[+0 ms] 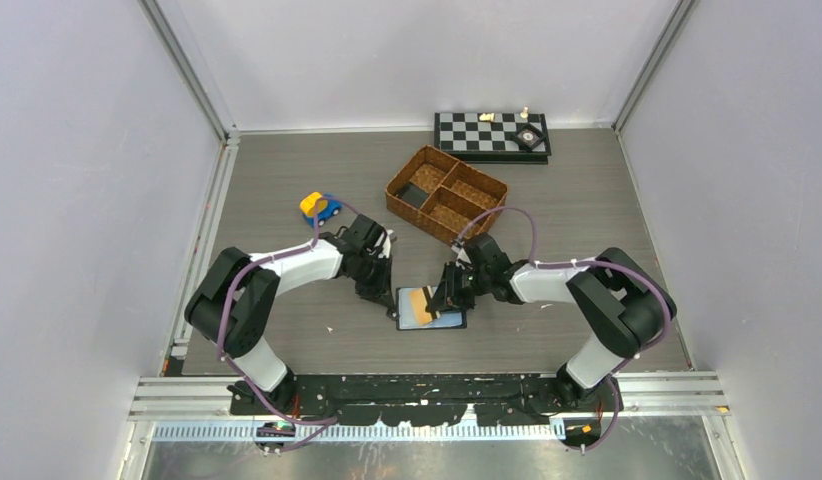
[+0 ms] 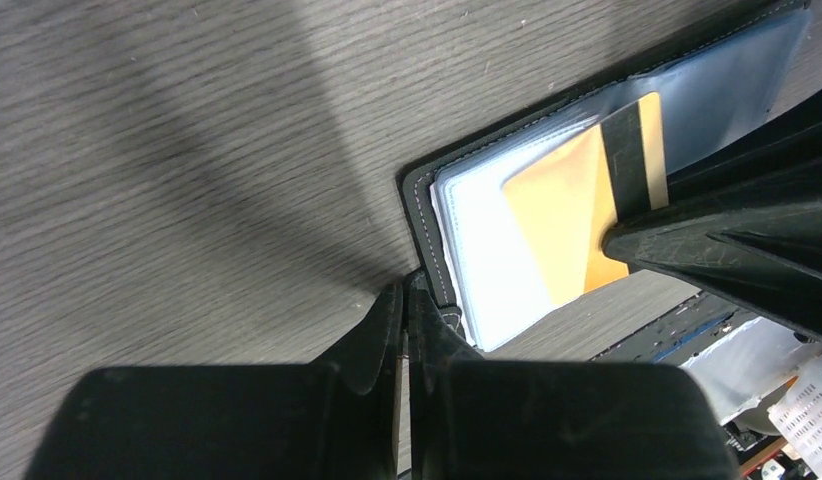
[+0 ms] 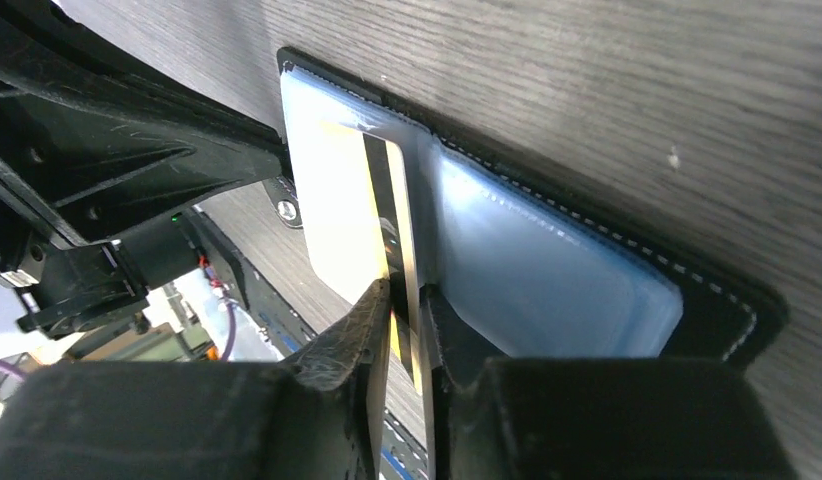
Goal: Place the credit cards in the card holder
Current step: Insert the credit card into the card holder.
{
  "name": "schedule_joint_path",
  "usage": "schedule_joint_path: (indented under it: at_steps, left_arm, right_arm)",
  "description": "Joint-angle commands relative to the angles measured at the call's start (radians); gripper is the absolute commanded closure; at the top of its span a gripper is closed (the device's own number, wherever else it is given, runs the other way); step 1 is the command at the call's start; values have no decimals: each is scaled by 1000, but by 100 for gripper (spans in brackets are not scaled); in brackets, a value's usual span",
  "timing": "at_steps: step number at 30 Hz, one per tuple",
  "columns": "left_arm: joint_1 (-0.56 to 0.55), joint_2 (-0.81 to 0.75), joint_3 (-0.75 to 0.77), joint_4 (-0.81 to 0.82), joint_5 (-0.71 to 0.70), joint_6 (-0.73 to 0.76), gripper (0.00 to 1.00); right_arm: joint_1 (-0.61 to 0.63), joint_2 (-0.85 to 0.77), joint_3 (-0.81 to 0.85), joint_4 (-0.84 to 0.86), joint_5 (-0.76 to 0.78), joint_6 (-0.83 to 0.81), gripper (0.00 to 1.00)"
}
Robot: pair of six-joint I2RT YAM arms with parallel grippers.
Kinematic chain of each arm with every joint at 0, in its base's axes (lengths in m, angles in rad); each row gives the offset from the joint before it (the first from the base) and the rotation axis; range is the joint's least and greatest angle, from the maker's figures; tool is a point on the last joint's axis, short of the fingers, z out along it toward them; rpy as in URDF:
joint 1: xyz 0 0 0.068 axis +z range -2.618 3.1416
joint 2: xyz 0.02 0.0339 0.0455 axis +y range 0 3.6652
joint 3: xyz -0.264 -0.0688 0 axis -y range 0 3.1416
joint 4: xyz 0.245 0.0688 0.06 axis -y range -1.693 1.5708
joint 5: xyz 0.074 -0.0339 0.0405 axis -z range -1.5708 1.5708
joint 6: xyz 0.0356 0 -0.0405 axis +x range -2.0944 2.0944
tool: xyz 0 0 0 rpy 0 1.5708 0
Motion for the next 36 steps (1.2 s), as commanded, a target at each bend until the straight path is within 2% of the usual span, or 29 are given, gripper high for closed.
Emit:
schedule_joint_path:
  at_steps: [1, 5, 8, 10, 29, 36]
  left_arm:
    - [-10, 6, -4, 24, 20, -19, 100]
    - [-9, 6, -4, 24, 16, -21, 100]
    - [-10, 3, -7, 27, 18, -20, 100]
    - [-10, 1, -10, 28, 21, -21, 100]
    - [-9, -25, -41, 72, 64, -42, 100]
    - [-10, -48, -48, 67, 39, -37, 100]
  right_arm:
    - [18, -78, 22, -185, 164, -64, 75]
    - [32, -138, 46, -278, 220, -76, 65]
    - [40, -153, 55, -296, 229, -76, 57]
    - [48, -148, 58, -295, 227, -75, 55]
    - [178, -17, 208, -278, 181, -59, 57]
    - [205, -26, 257, -354, 271, -87, 56]
